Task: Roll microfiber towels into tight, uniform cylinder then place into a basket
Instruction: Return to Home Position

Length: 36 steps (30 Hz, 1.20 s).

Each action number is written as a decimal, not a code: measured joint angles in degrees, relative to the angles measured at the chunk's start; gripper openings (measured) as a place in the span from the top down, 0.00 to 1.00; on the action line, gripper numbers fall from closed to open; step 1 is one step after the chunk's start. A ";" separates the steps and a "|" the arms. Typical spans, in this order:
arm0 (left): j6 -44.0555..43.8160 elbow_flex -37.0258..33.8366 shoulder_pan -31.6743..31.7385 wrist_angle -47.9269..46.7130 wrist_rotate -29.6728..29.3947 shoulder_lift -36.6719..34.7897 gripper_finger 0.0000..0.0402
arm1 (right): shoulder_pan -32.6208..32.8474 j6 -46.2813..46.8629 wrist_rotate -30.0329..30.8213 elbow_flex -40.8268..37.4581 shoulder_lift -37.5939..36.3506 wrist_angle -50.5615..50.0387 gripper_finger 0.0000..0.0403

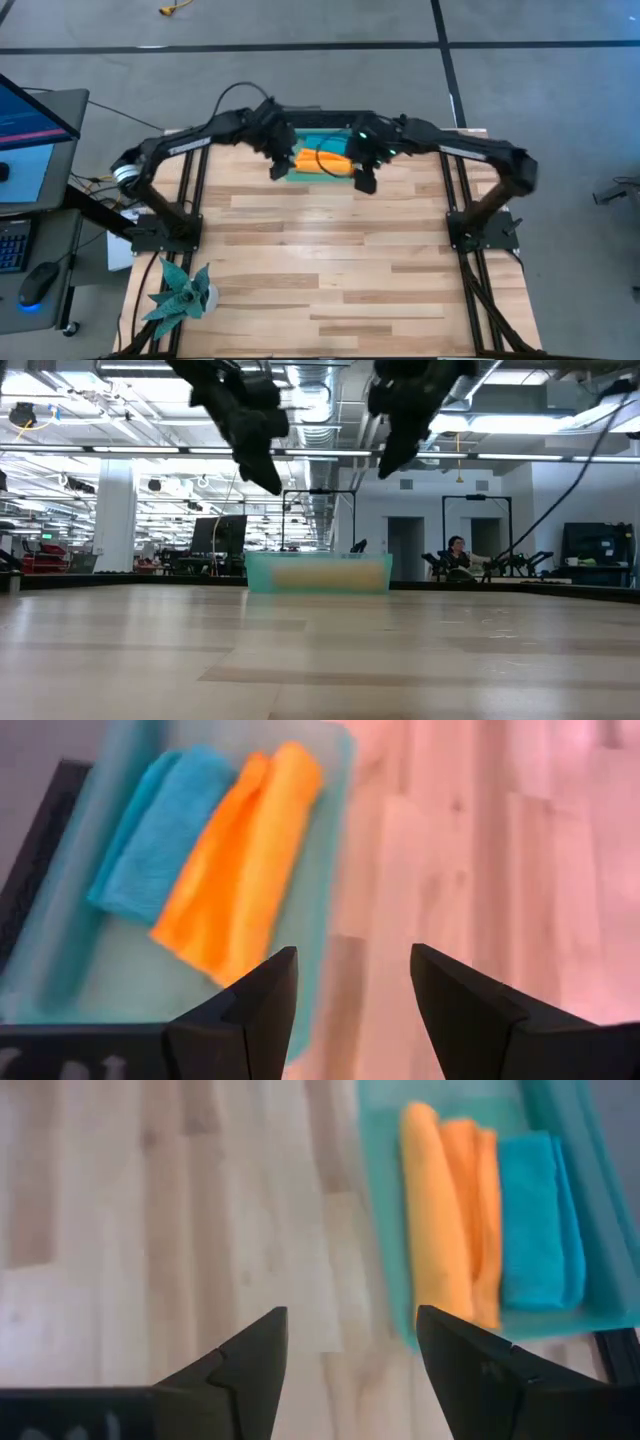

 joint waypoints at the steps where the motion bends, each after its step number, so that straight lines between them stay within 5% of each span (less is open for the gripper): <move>1: -0.18 -2.53 -0.92 1.61 -0.02 -2.23 0.53 | 1.00 0.41 0.02 -2.29 -2.40 1.43 0.39; 19: -18.65 -50.17 -17.70 29.87 -0.20 -50.66 0.53 | 17.89 17.04 2.98 -48.12 -37.11 37.56 0.39; 25: -22.66 -57.64 -22.00 30.07 -0.44 -66.02 0.53 | 22.98 18.92 3.01 -55.07 -41.90 49.38 0.39; 36: -25.45 -69.06 -25.22 29.34 -2.11 -90.15 0.53 | 32.05 24.63 5.05 -62.75 -48.64 55.50 0.39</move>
